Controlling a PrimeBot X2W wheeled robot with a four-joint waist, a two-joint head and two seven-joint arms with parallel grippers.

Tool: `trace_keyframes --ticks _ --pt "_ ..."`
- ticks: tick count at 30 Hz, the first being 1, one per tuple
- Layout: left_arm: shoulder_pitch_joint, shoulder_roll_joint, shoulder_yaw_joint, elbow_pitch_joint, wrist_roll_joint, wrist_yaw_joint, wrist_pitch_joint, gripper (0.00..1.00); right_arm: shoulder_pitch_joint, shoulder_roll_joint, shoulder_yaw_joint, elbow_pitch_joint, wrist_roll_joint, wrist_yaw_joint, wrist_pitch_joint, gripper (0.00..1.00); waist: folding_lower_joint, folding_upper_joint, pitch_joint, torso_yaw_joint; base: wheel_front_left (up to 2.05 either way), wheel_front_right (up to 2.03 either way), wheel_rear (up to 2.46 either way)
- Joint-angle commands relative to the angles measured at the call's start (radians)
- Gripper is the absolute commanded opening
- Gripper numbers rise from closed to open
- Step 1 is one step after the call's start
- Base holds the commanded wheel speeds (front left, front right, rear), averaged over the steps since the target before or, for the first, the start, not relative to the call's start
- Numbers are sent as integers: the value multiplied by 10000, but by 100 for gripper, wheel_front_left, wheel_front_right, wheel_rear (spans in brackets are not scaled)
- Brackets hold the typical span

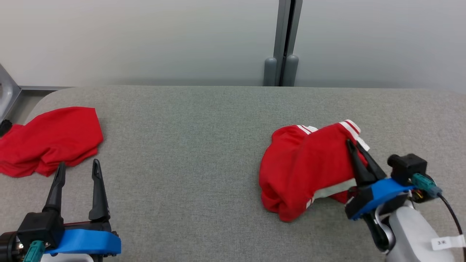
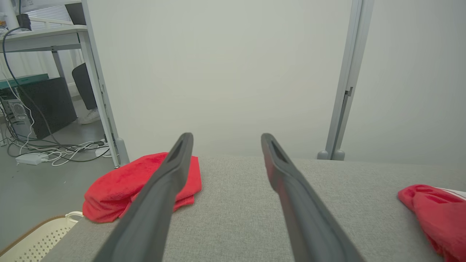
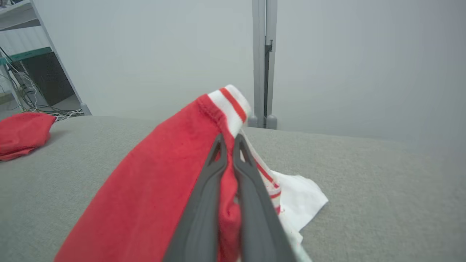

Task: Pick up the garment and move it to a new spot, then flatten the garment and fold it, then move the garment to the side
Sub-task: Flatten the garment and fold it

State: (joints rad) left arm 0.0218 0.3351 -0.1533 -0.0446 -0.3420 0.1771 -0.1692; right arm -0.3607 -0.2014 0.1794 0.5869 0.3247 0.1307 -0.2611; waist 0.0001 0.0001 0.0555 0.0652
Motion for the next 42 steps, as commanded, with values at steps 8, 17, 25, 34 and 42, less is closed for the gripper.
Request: trace_keyframes --ticks 8,17,25,34,42 --pt "-97 -35 -136 -39 -40 27 -44 100 -1096 1084 2173 -1430 -102 1 647 0 -1 -1 109 415 0 0 0" --pt "-562 -264 -409 242 -54 -62 -196 100 -1845 1512 5946 -532 918 3 589 0 -1 -1 568 1215 0 0 0" --pt "-759 -372 -559 553 -79 -74 -327 100 -1755 1493 8914 81 2333 1 367 100 -1 -1 769 1506 0 0 0" --pt "-555 -188 -359 539 -129 66 -363 100 -2315 1493 7846 607 2175 1 -39 100 -1 -1 509 762 0 0 0" --pt "-503 -98 -330 359 -160 145 -384 100 -1828 374 4137 -234 879 1 -53 100 -1 -1 486 257 0 0 0"
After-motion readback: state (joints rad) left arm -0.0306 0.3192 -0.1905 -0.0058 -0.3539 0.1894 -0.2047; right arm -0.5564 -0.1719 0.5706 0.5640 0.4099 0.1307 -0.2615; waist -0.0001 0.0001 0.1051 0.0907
